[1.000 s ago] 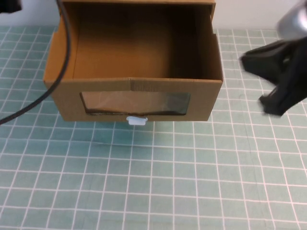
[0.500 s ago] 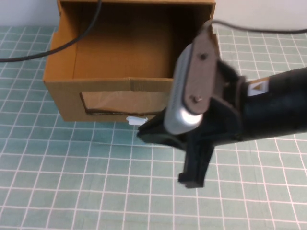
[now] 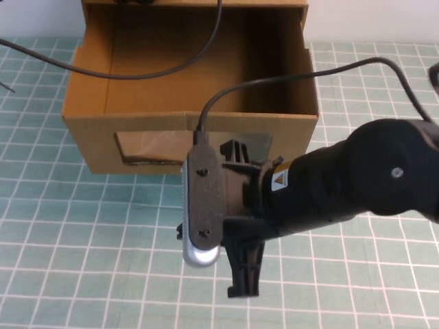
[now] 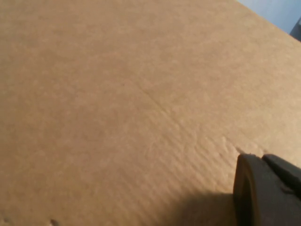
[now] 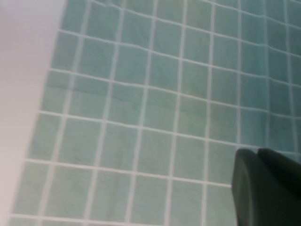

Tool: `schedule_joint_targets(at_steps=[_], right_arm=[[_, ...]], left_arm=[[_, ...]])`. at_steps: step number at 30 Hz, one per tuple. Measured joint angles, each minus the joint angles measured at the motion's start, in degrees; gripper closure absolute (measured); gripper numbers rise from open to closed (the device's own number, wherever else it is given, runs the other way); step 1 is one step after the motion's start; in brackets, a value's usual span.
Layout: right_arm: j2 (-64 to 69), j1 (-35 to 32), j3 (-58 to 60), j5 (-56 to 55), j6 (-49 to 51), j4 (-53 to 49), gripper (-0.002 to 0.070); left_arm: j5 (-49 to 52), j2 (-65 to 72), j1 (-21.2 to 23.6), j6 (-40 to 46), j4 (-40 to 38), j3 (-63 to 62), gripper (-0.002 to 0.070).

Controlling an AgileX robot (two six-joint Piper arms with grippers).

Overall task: Close the shoe box
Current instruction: Close the shoe box with your right arm

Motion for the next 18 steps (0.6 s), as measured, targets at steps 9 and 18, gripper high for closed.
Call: schedule_joint_targets(at_steps=[9, 18], right_arm=[[5.6, 0.0, 0.0, -12.0, -0.3, -7.4, 0.069], [11.8, 0.0, 0.0, -28.5, -0.3, -8.1, 0.069]], left_arm=[[0.1, 0.1, 0.0, -1.8, 0.8, -0.5, 0.068], [1.6, 0.1, 0.0, -2.3, 1.0, -0.9, 0.068]])
